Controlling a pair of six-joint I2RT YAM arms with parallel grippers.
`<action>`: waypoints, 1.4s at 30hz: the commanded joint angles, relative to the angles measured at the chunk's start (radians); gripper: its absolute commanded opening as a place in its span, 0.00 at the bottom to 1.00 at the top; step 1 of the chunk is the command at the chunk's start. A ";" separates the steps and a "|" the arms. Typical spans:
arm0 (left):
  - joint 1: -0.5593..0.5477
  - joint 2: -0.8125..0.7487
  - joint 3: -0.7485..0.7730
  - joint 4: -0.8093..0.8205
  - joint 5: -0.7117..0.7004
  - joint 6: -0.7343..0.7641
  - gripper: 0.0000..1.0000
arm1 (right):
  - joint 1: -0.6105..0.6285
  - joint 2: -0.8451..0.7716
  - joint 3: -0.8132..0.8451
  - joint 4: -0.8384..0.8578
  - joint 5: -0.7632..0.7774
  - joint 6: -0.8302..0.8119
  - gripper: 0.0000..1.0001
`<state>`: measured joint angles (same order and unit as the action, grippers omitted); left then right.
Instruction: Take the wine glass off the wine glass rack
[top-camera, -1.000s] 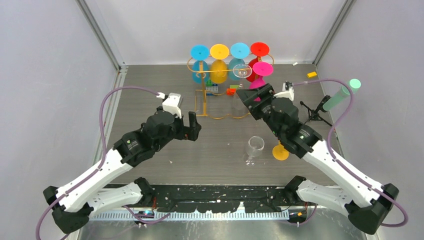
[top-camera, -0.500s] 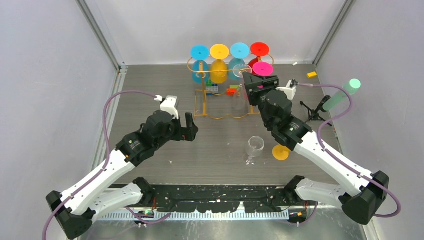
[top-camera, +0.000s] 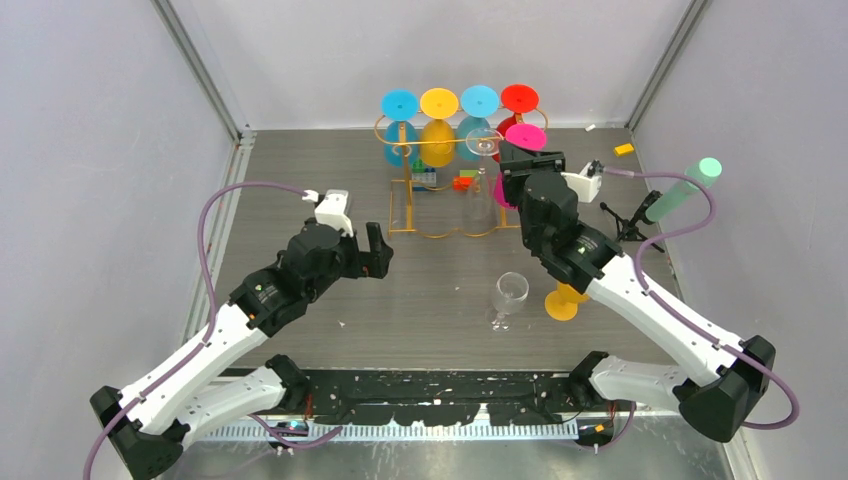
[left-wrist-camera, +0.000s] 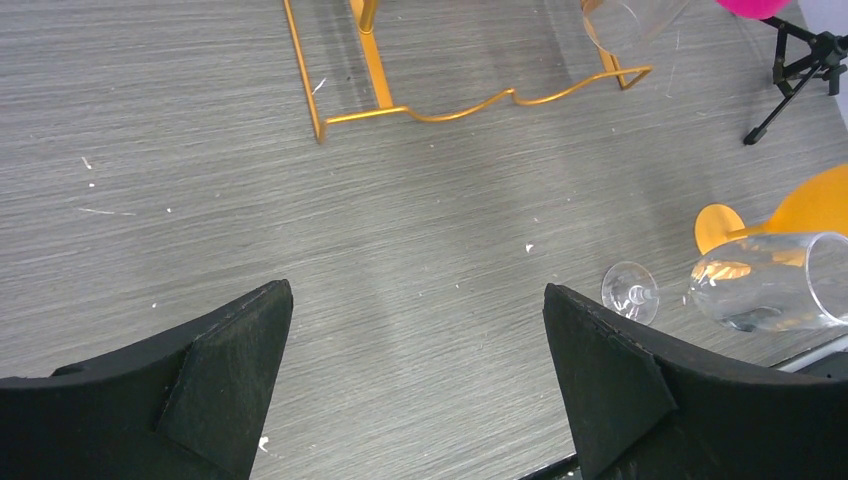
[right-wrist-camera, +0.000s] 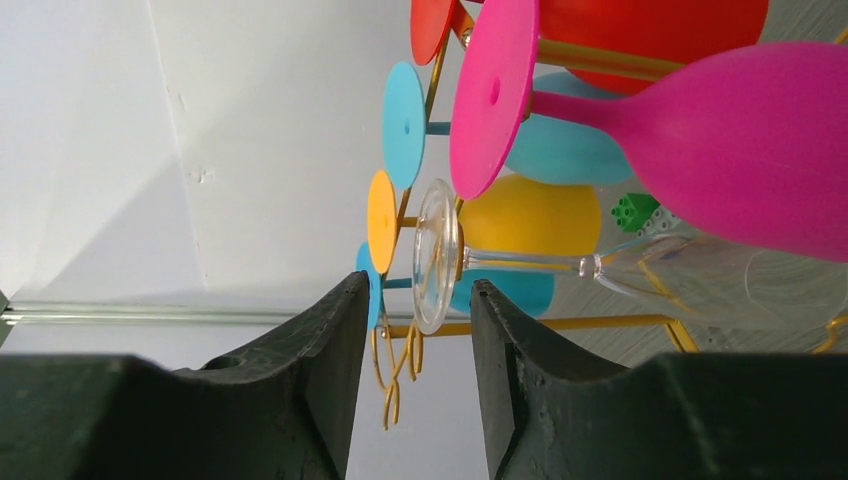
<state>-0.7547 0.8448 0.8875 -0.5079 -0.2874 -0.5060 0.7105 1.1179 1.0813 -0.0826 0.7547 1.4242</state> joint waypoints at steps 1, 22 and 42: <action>0.006 -0.006 0.003 0.072 -0.020 0.015 1.00 | 0.003 0.014 0.049 -0.010 0.114 -0.006 0.47; 0.011 -0.003 0.016 0.078 -0.056 0.010 1.00 | -0.021 0.132 0.102 0.071 0.111 -0.007 0.27; 0.017 -0.041 -0.001 0.082 -0.078 -0.021 1.00 | -0.022 0.081 0.083 0.041 0.102 -0.001 0.00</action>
<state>-0.7437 0.8150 0.8875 -0.4774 -0.3489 -0.5076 0.6903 1.2495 1.1427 -0.0704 0.8021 1.4132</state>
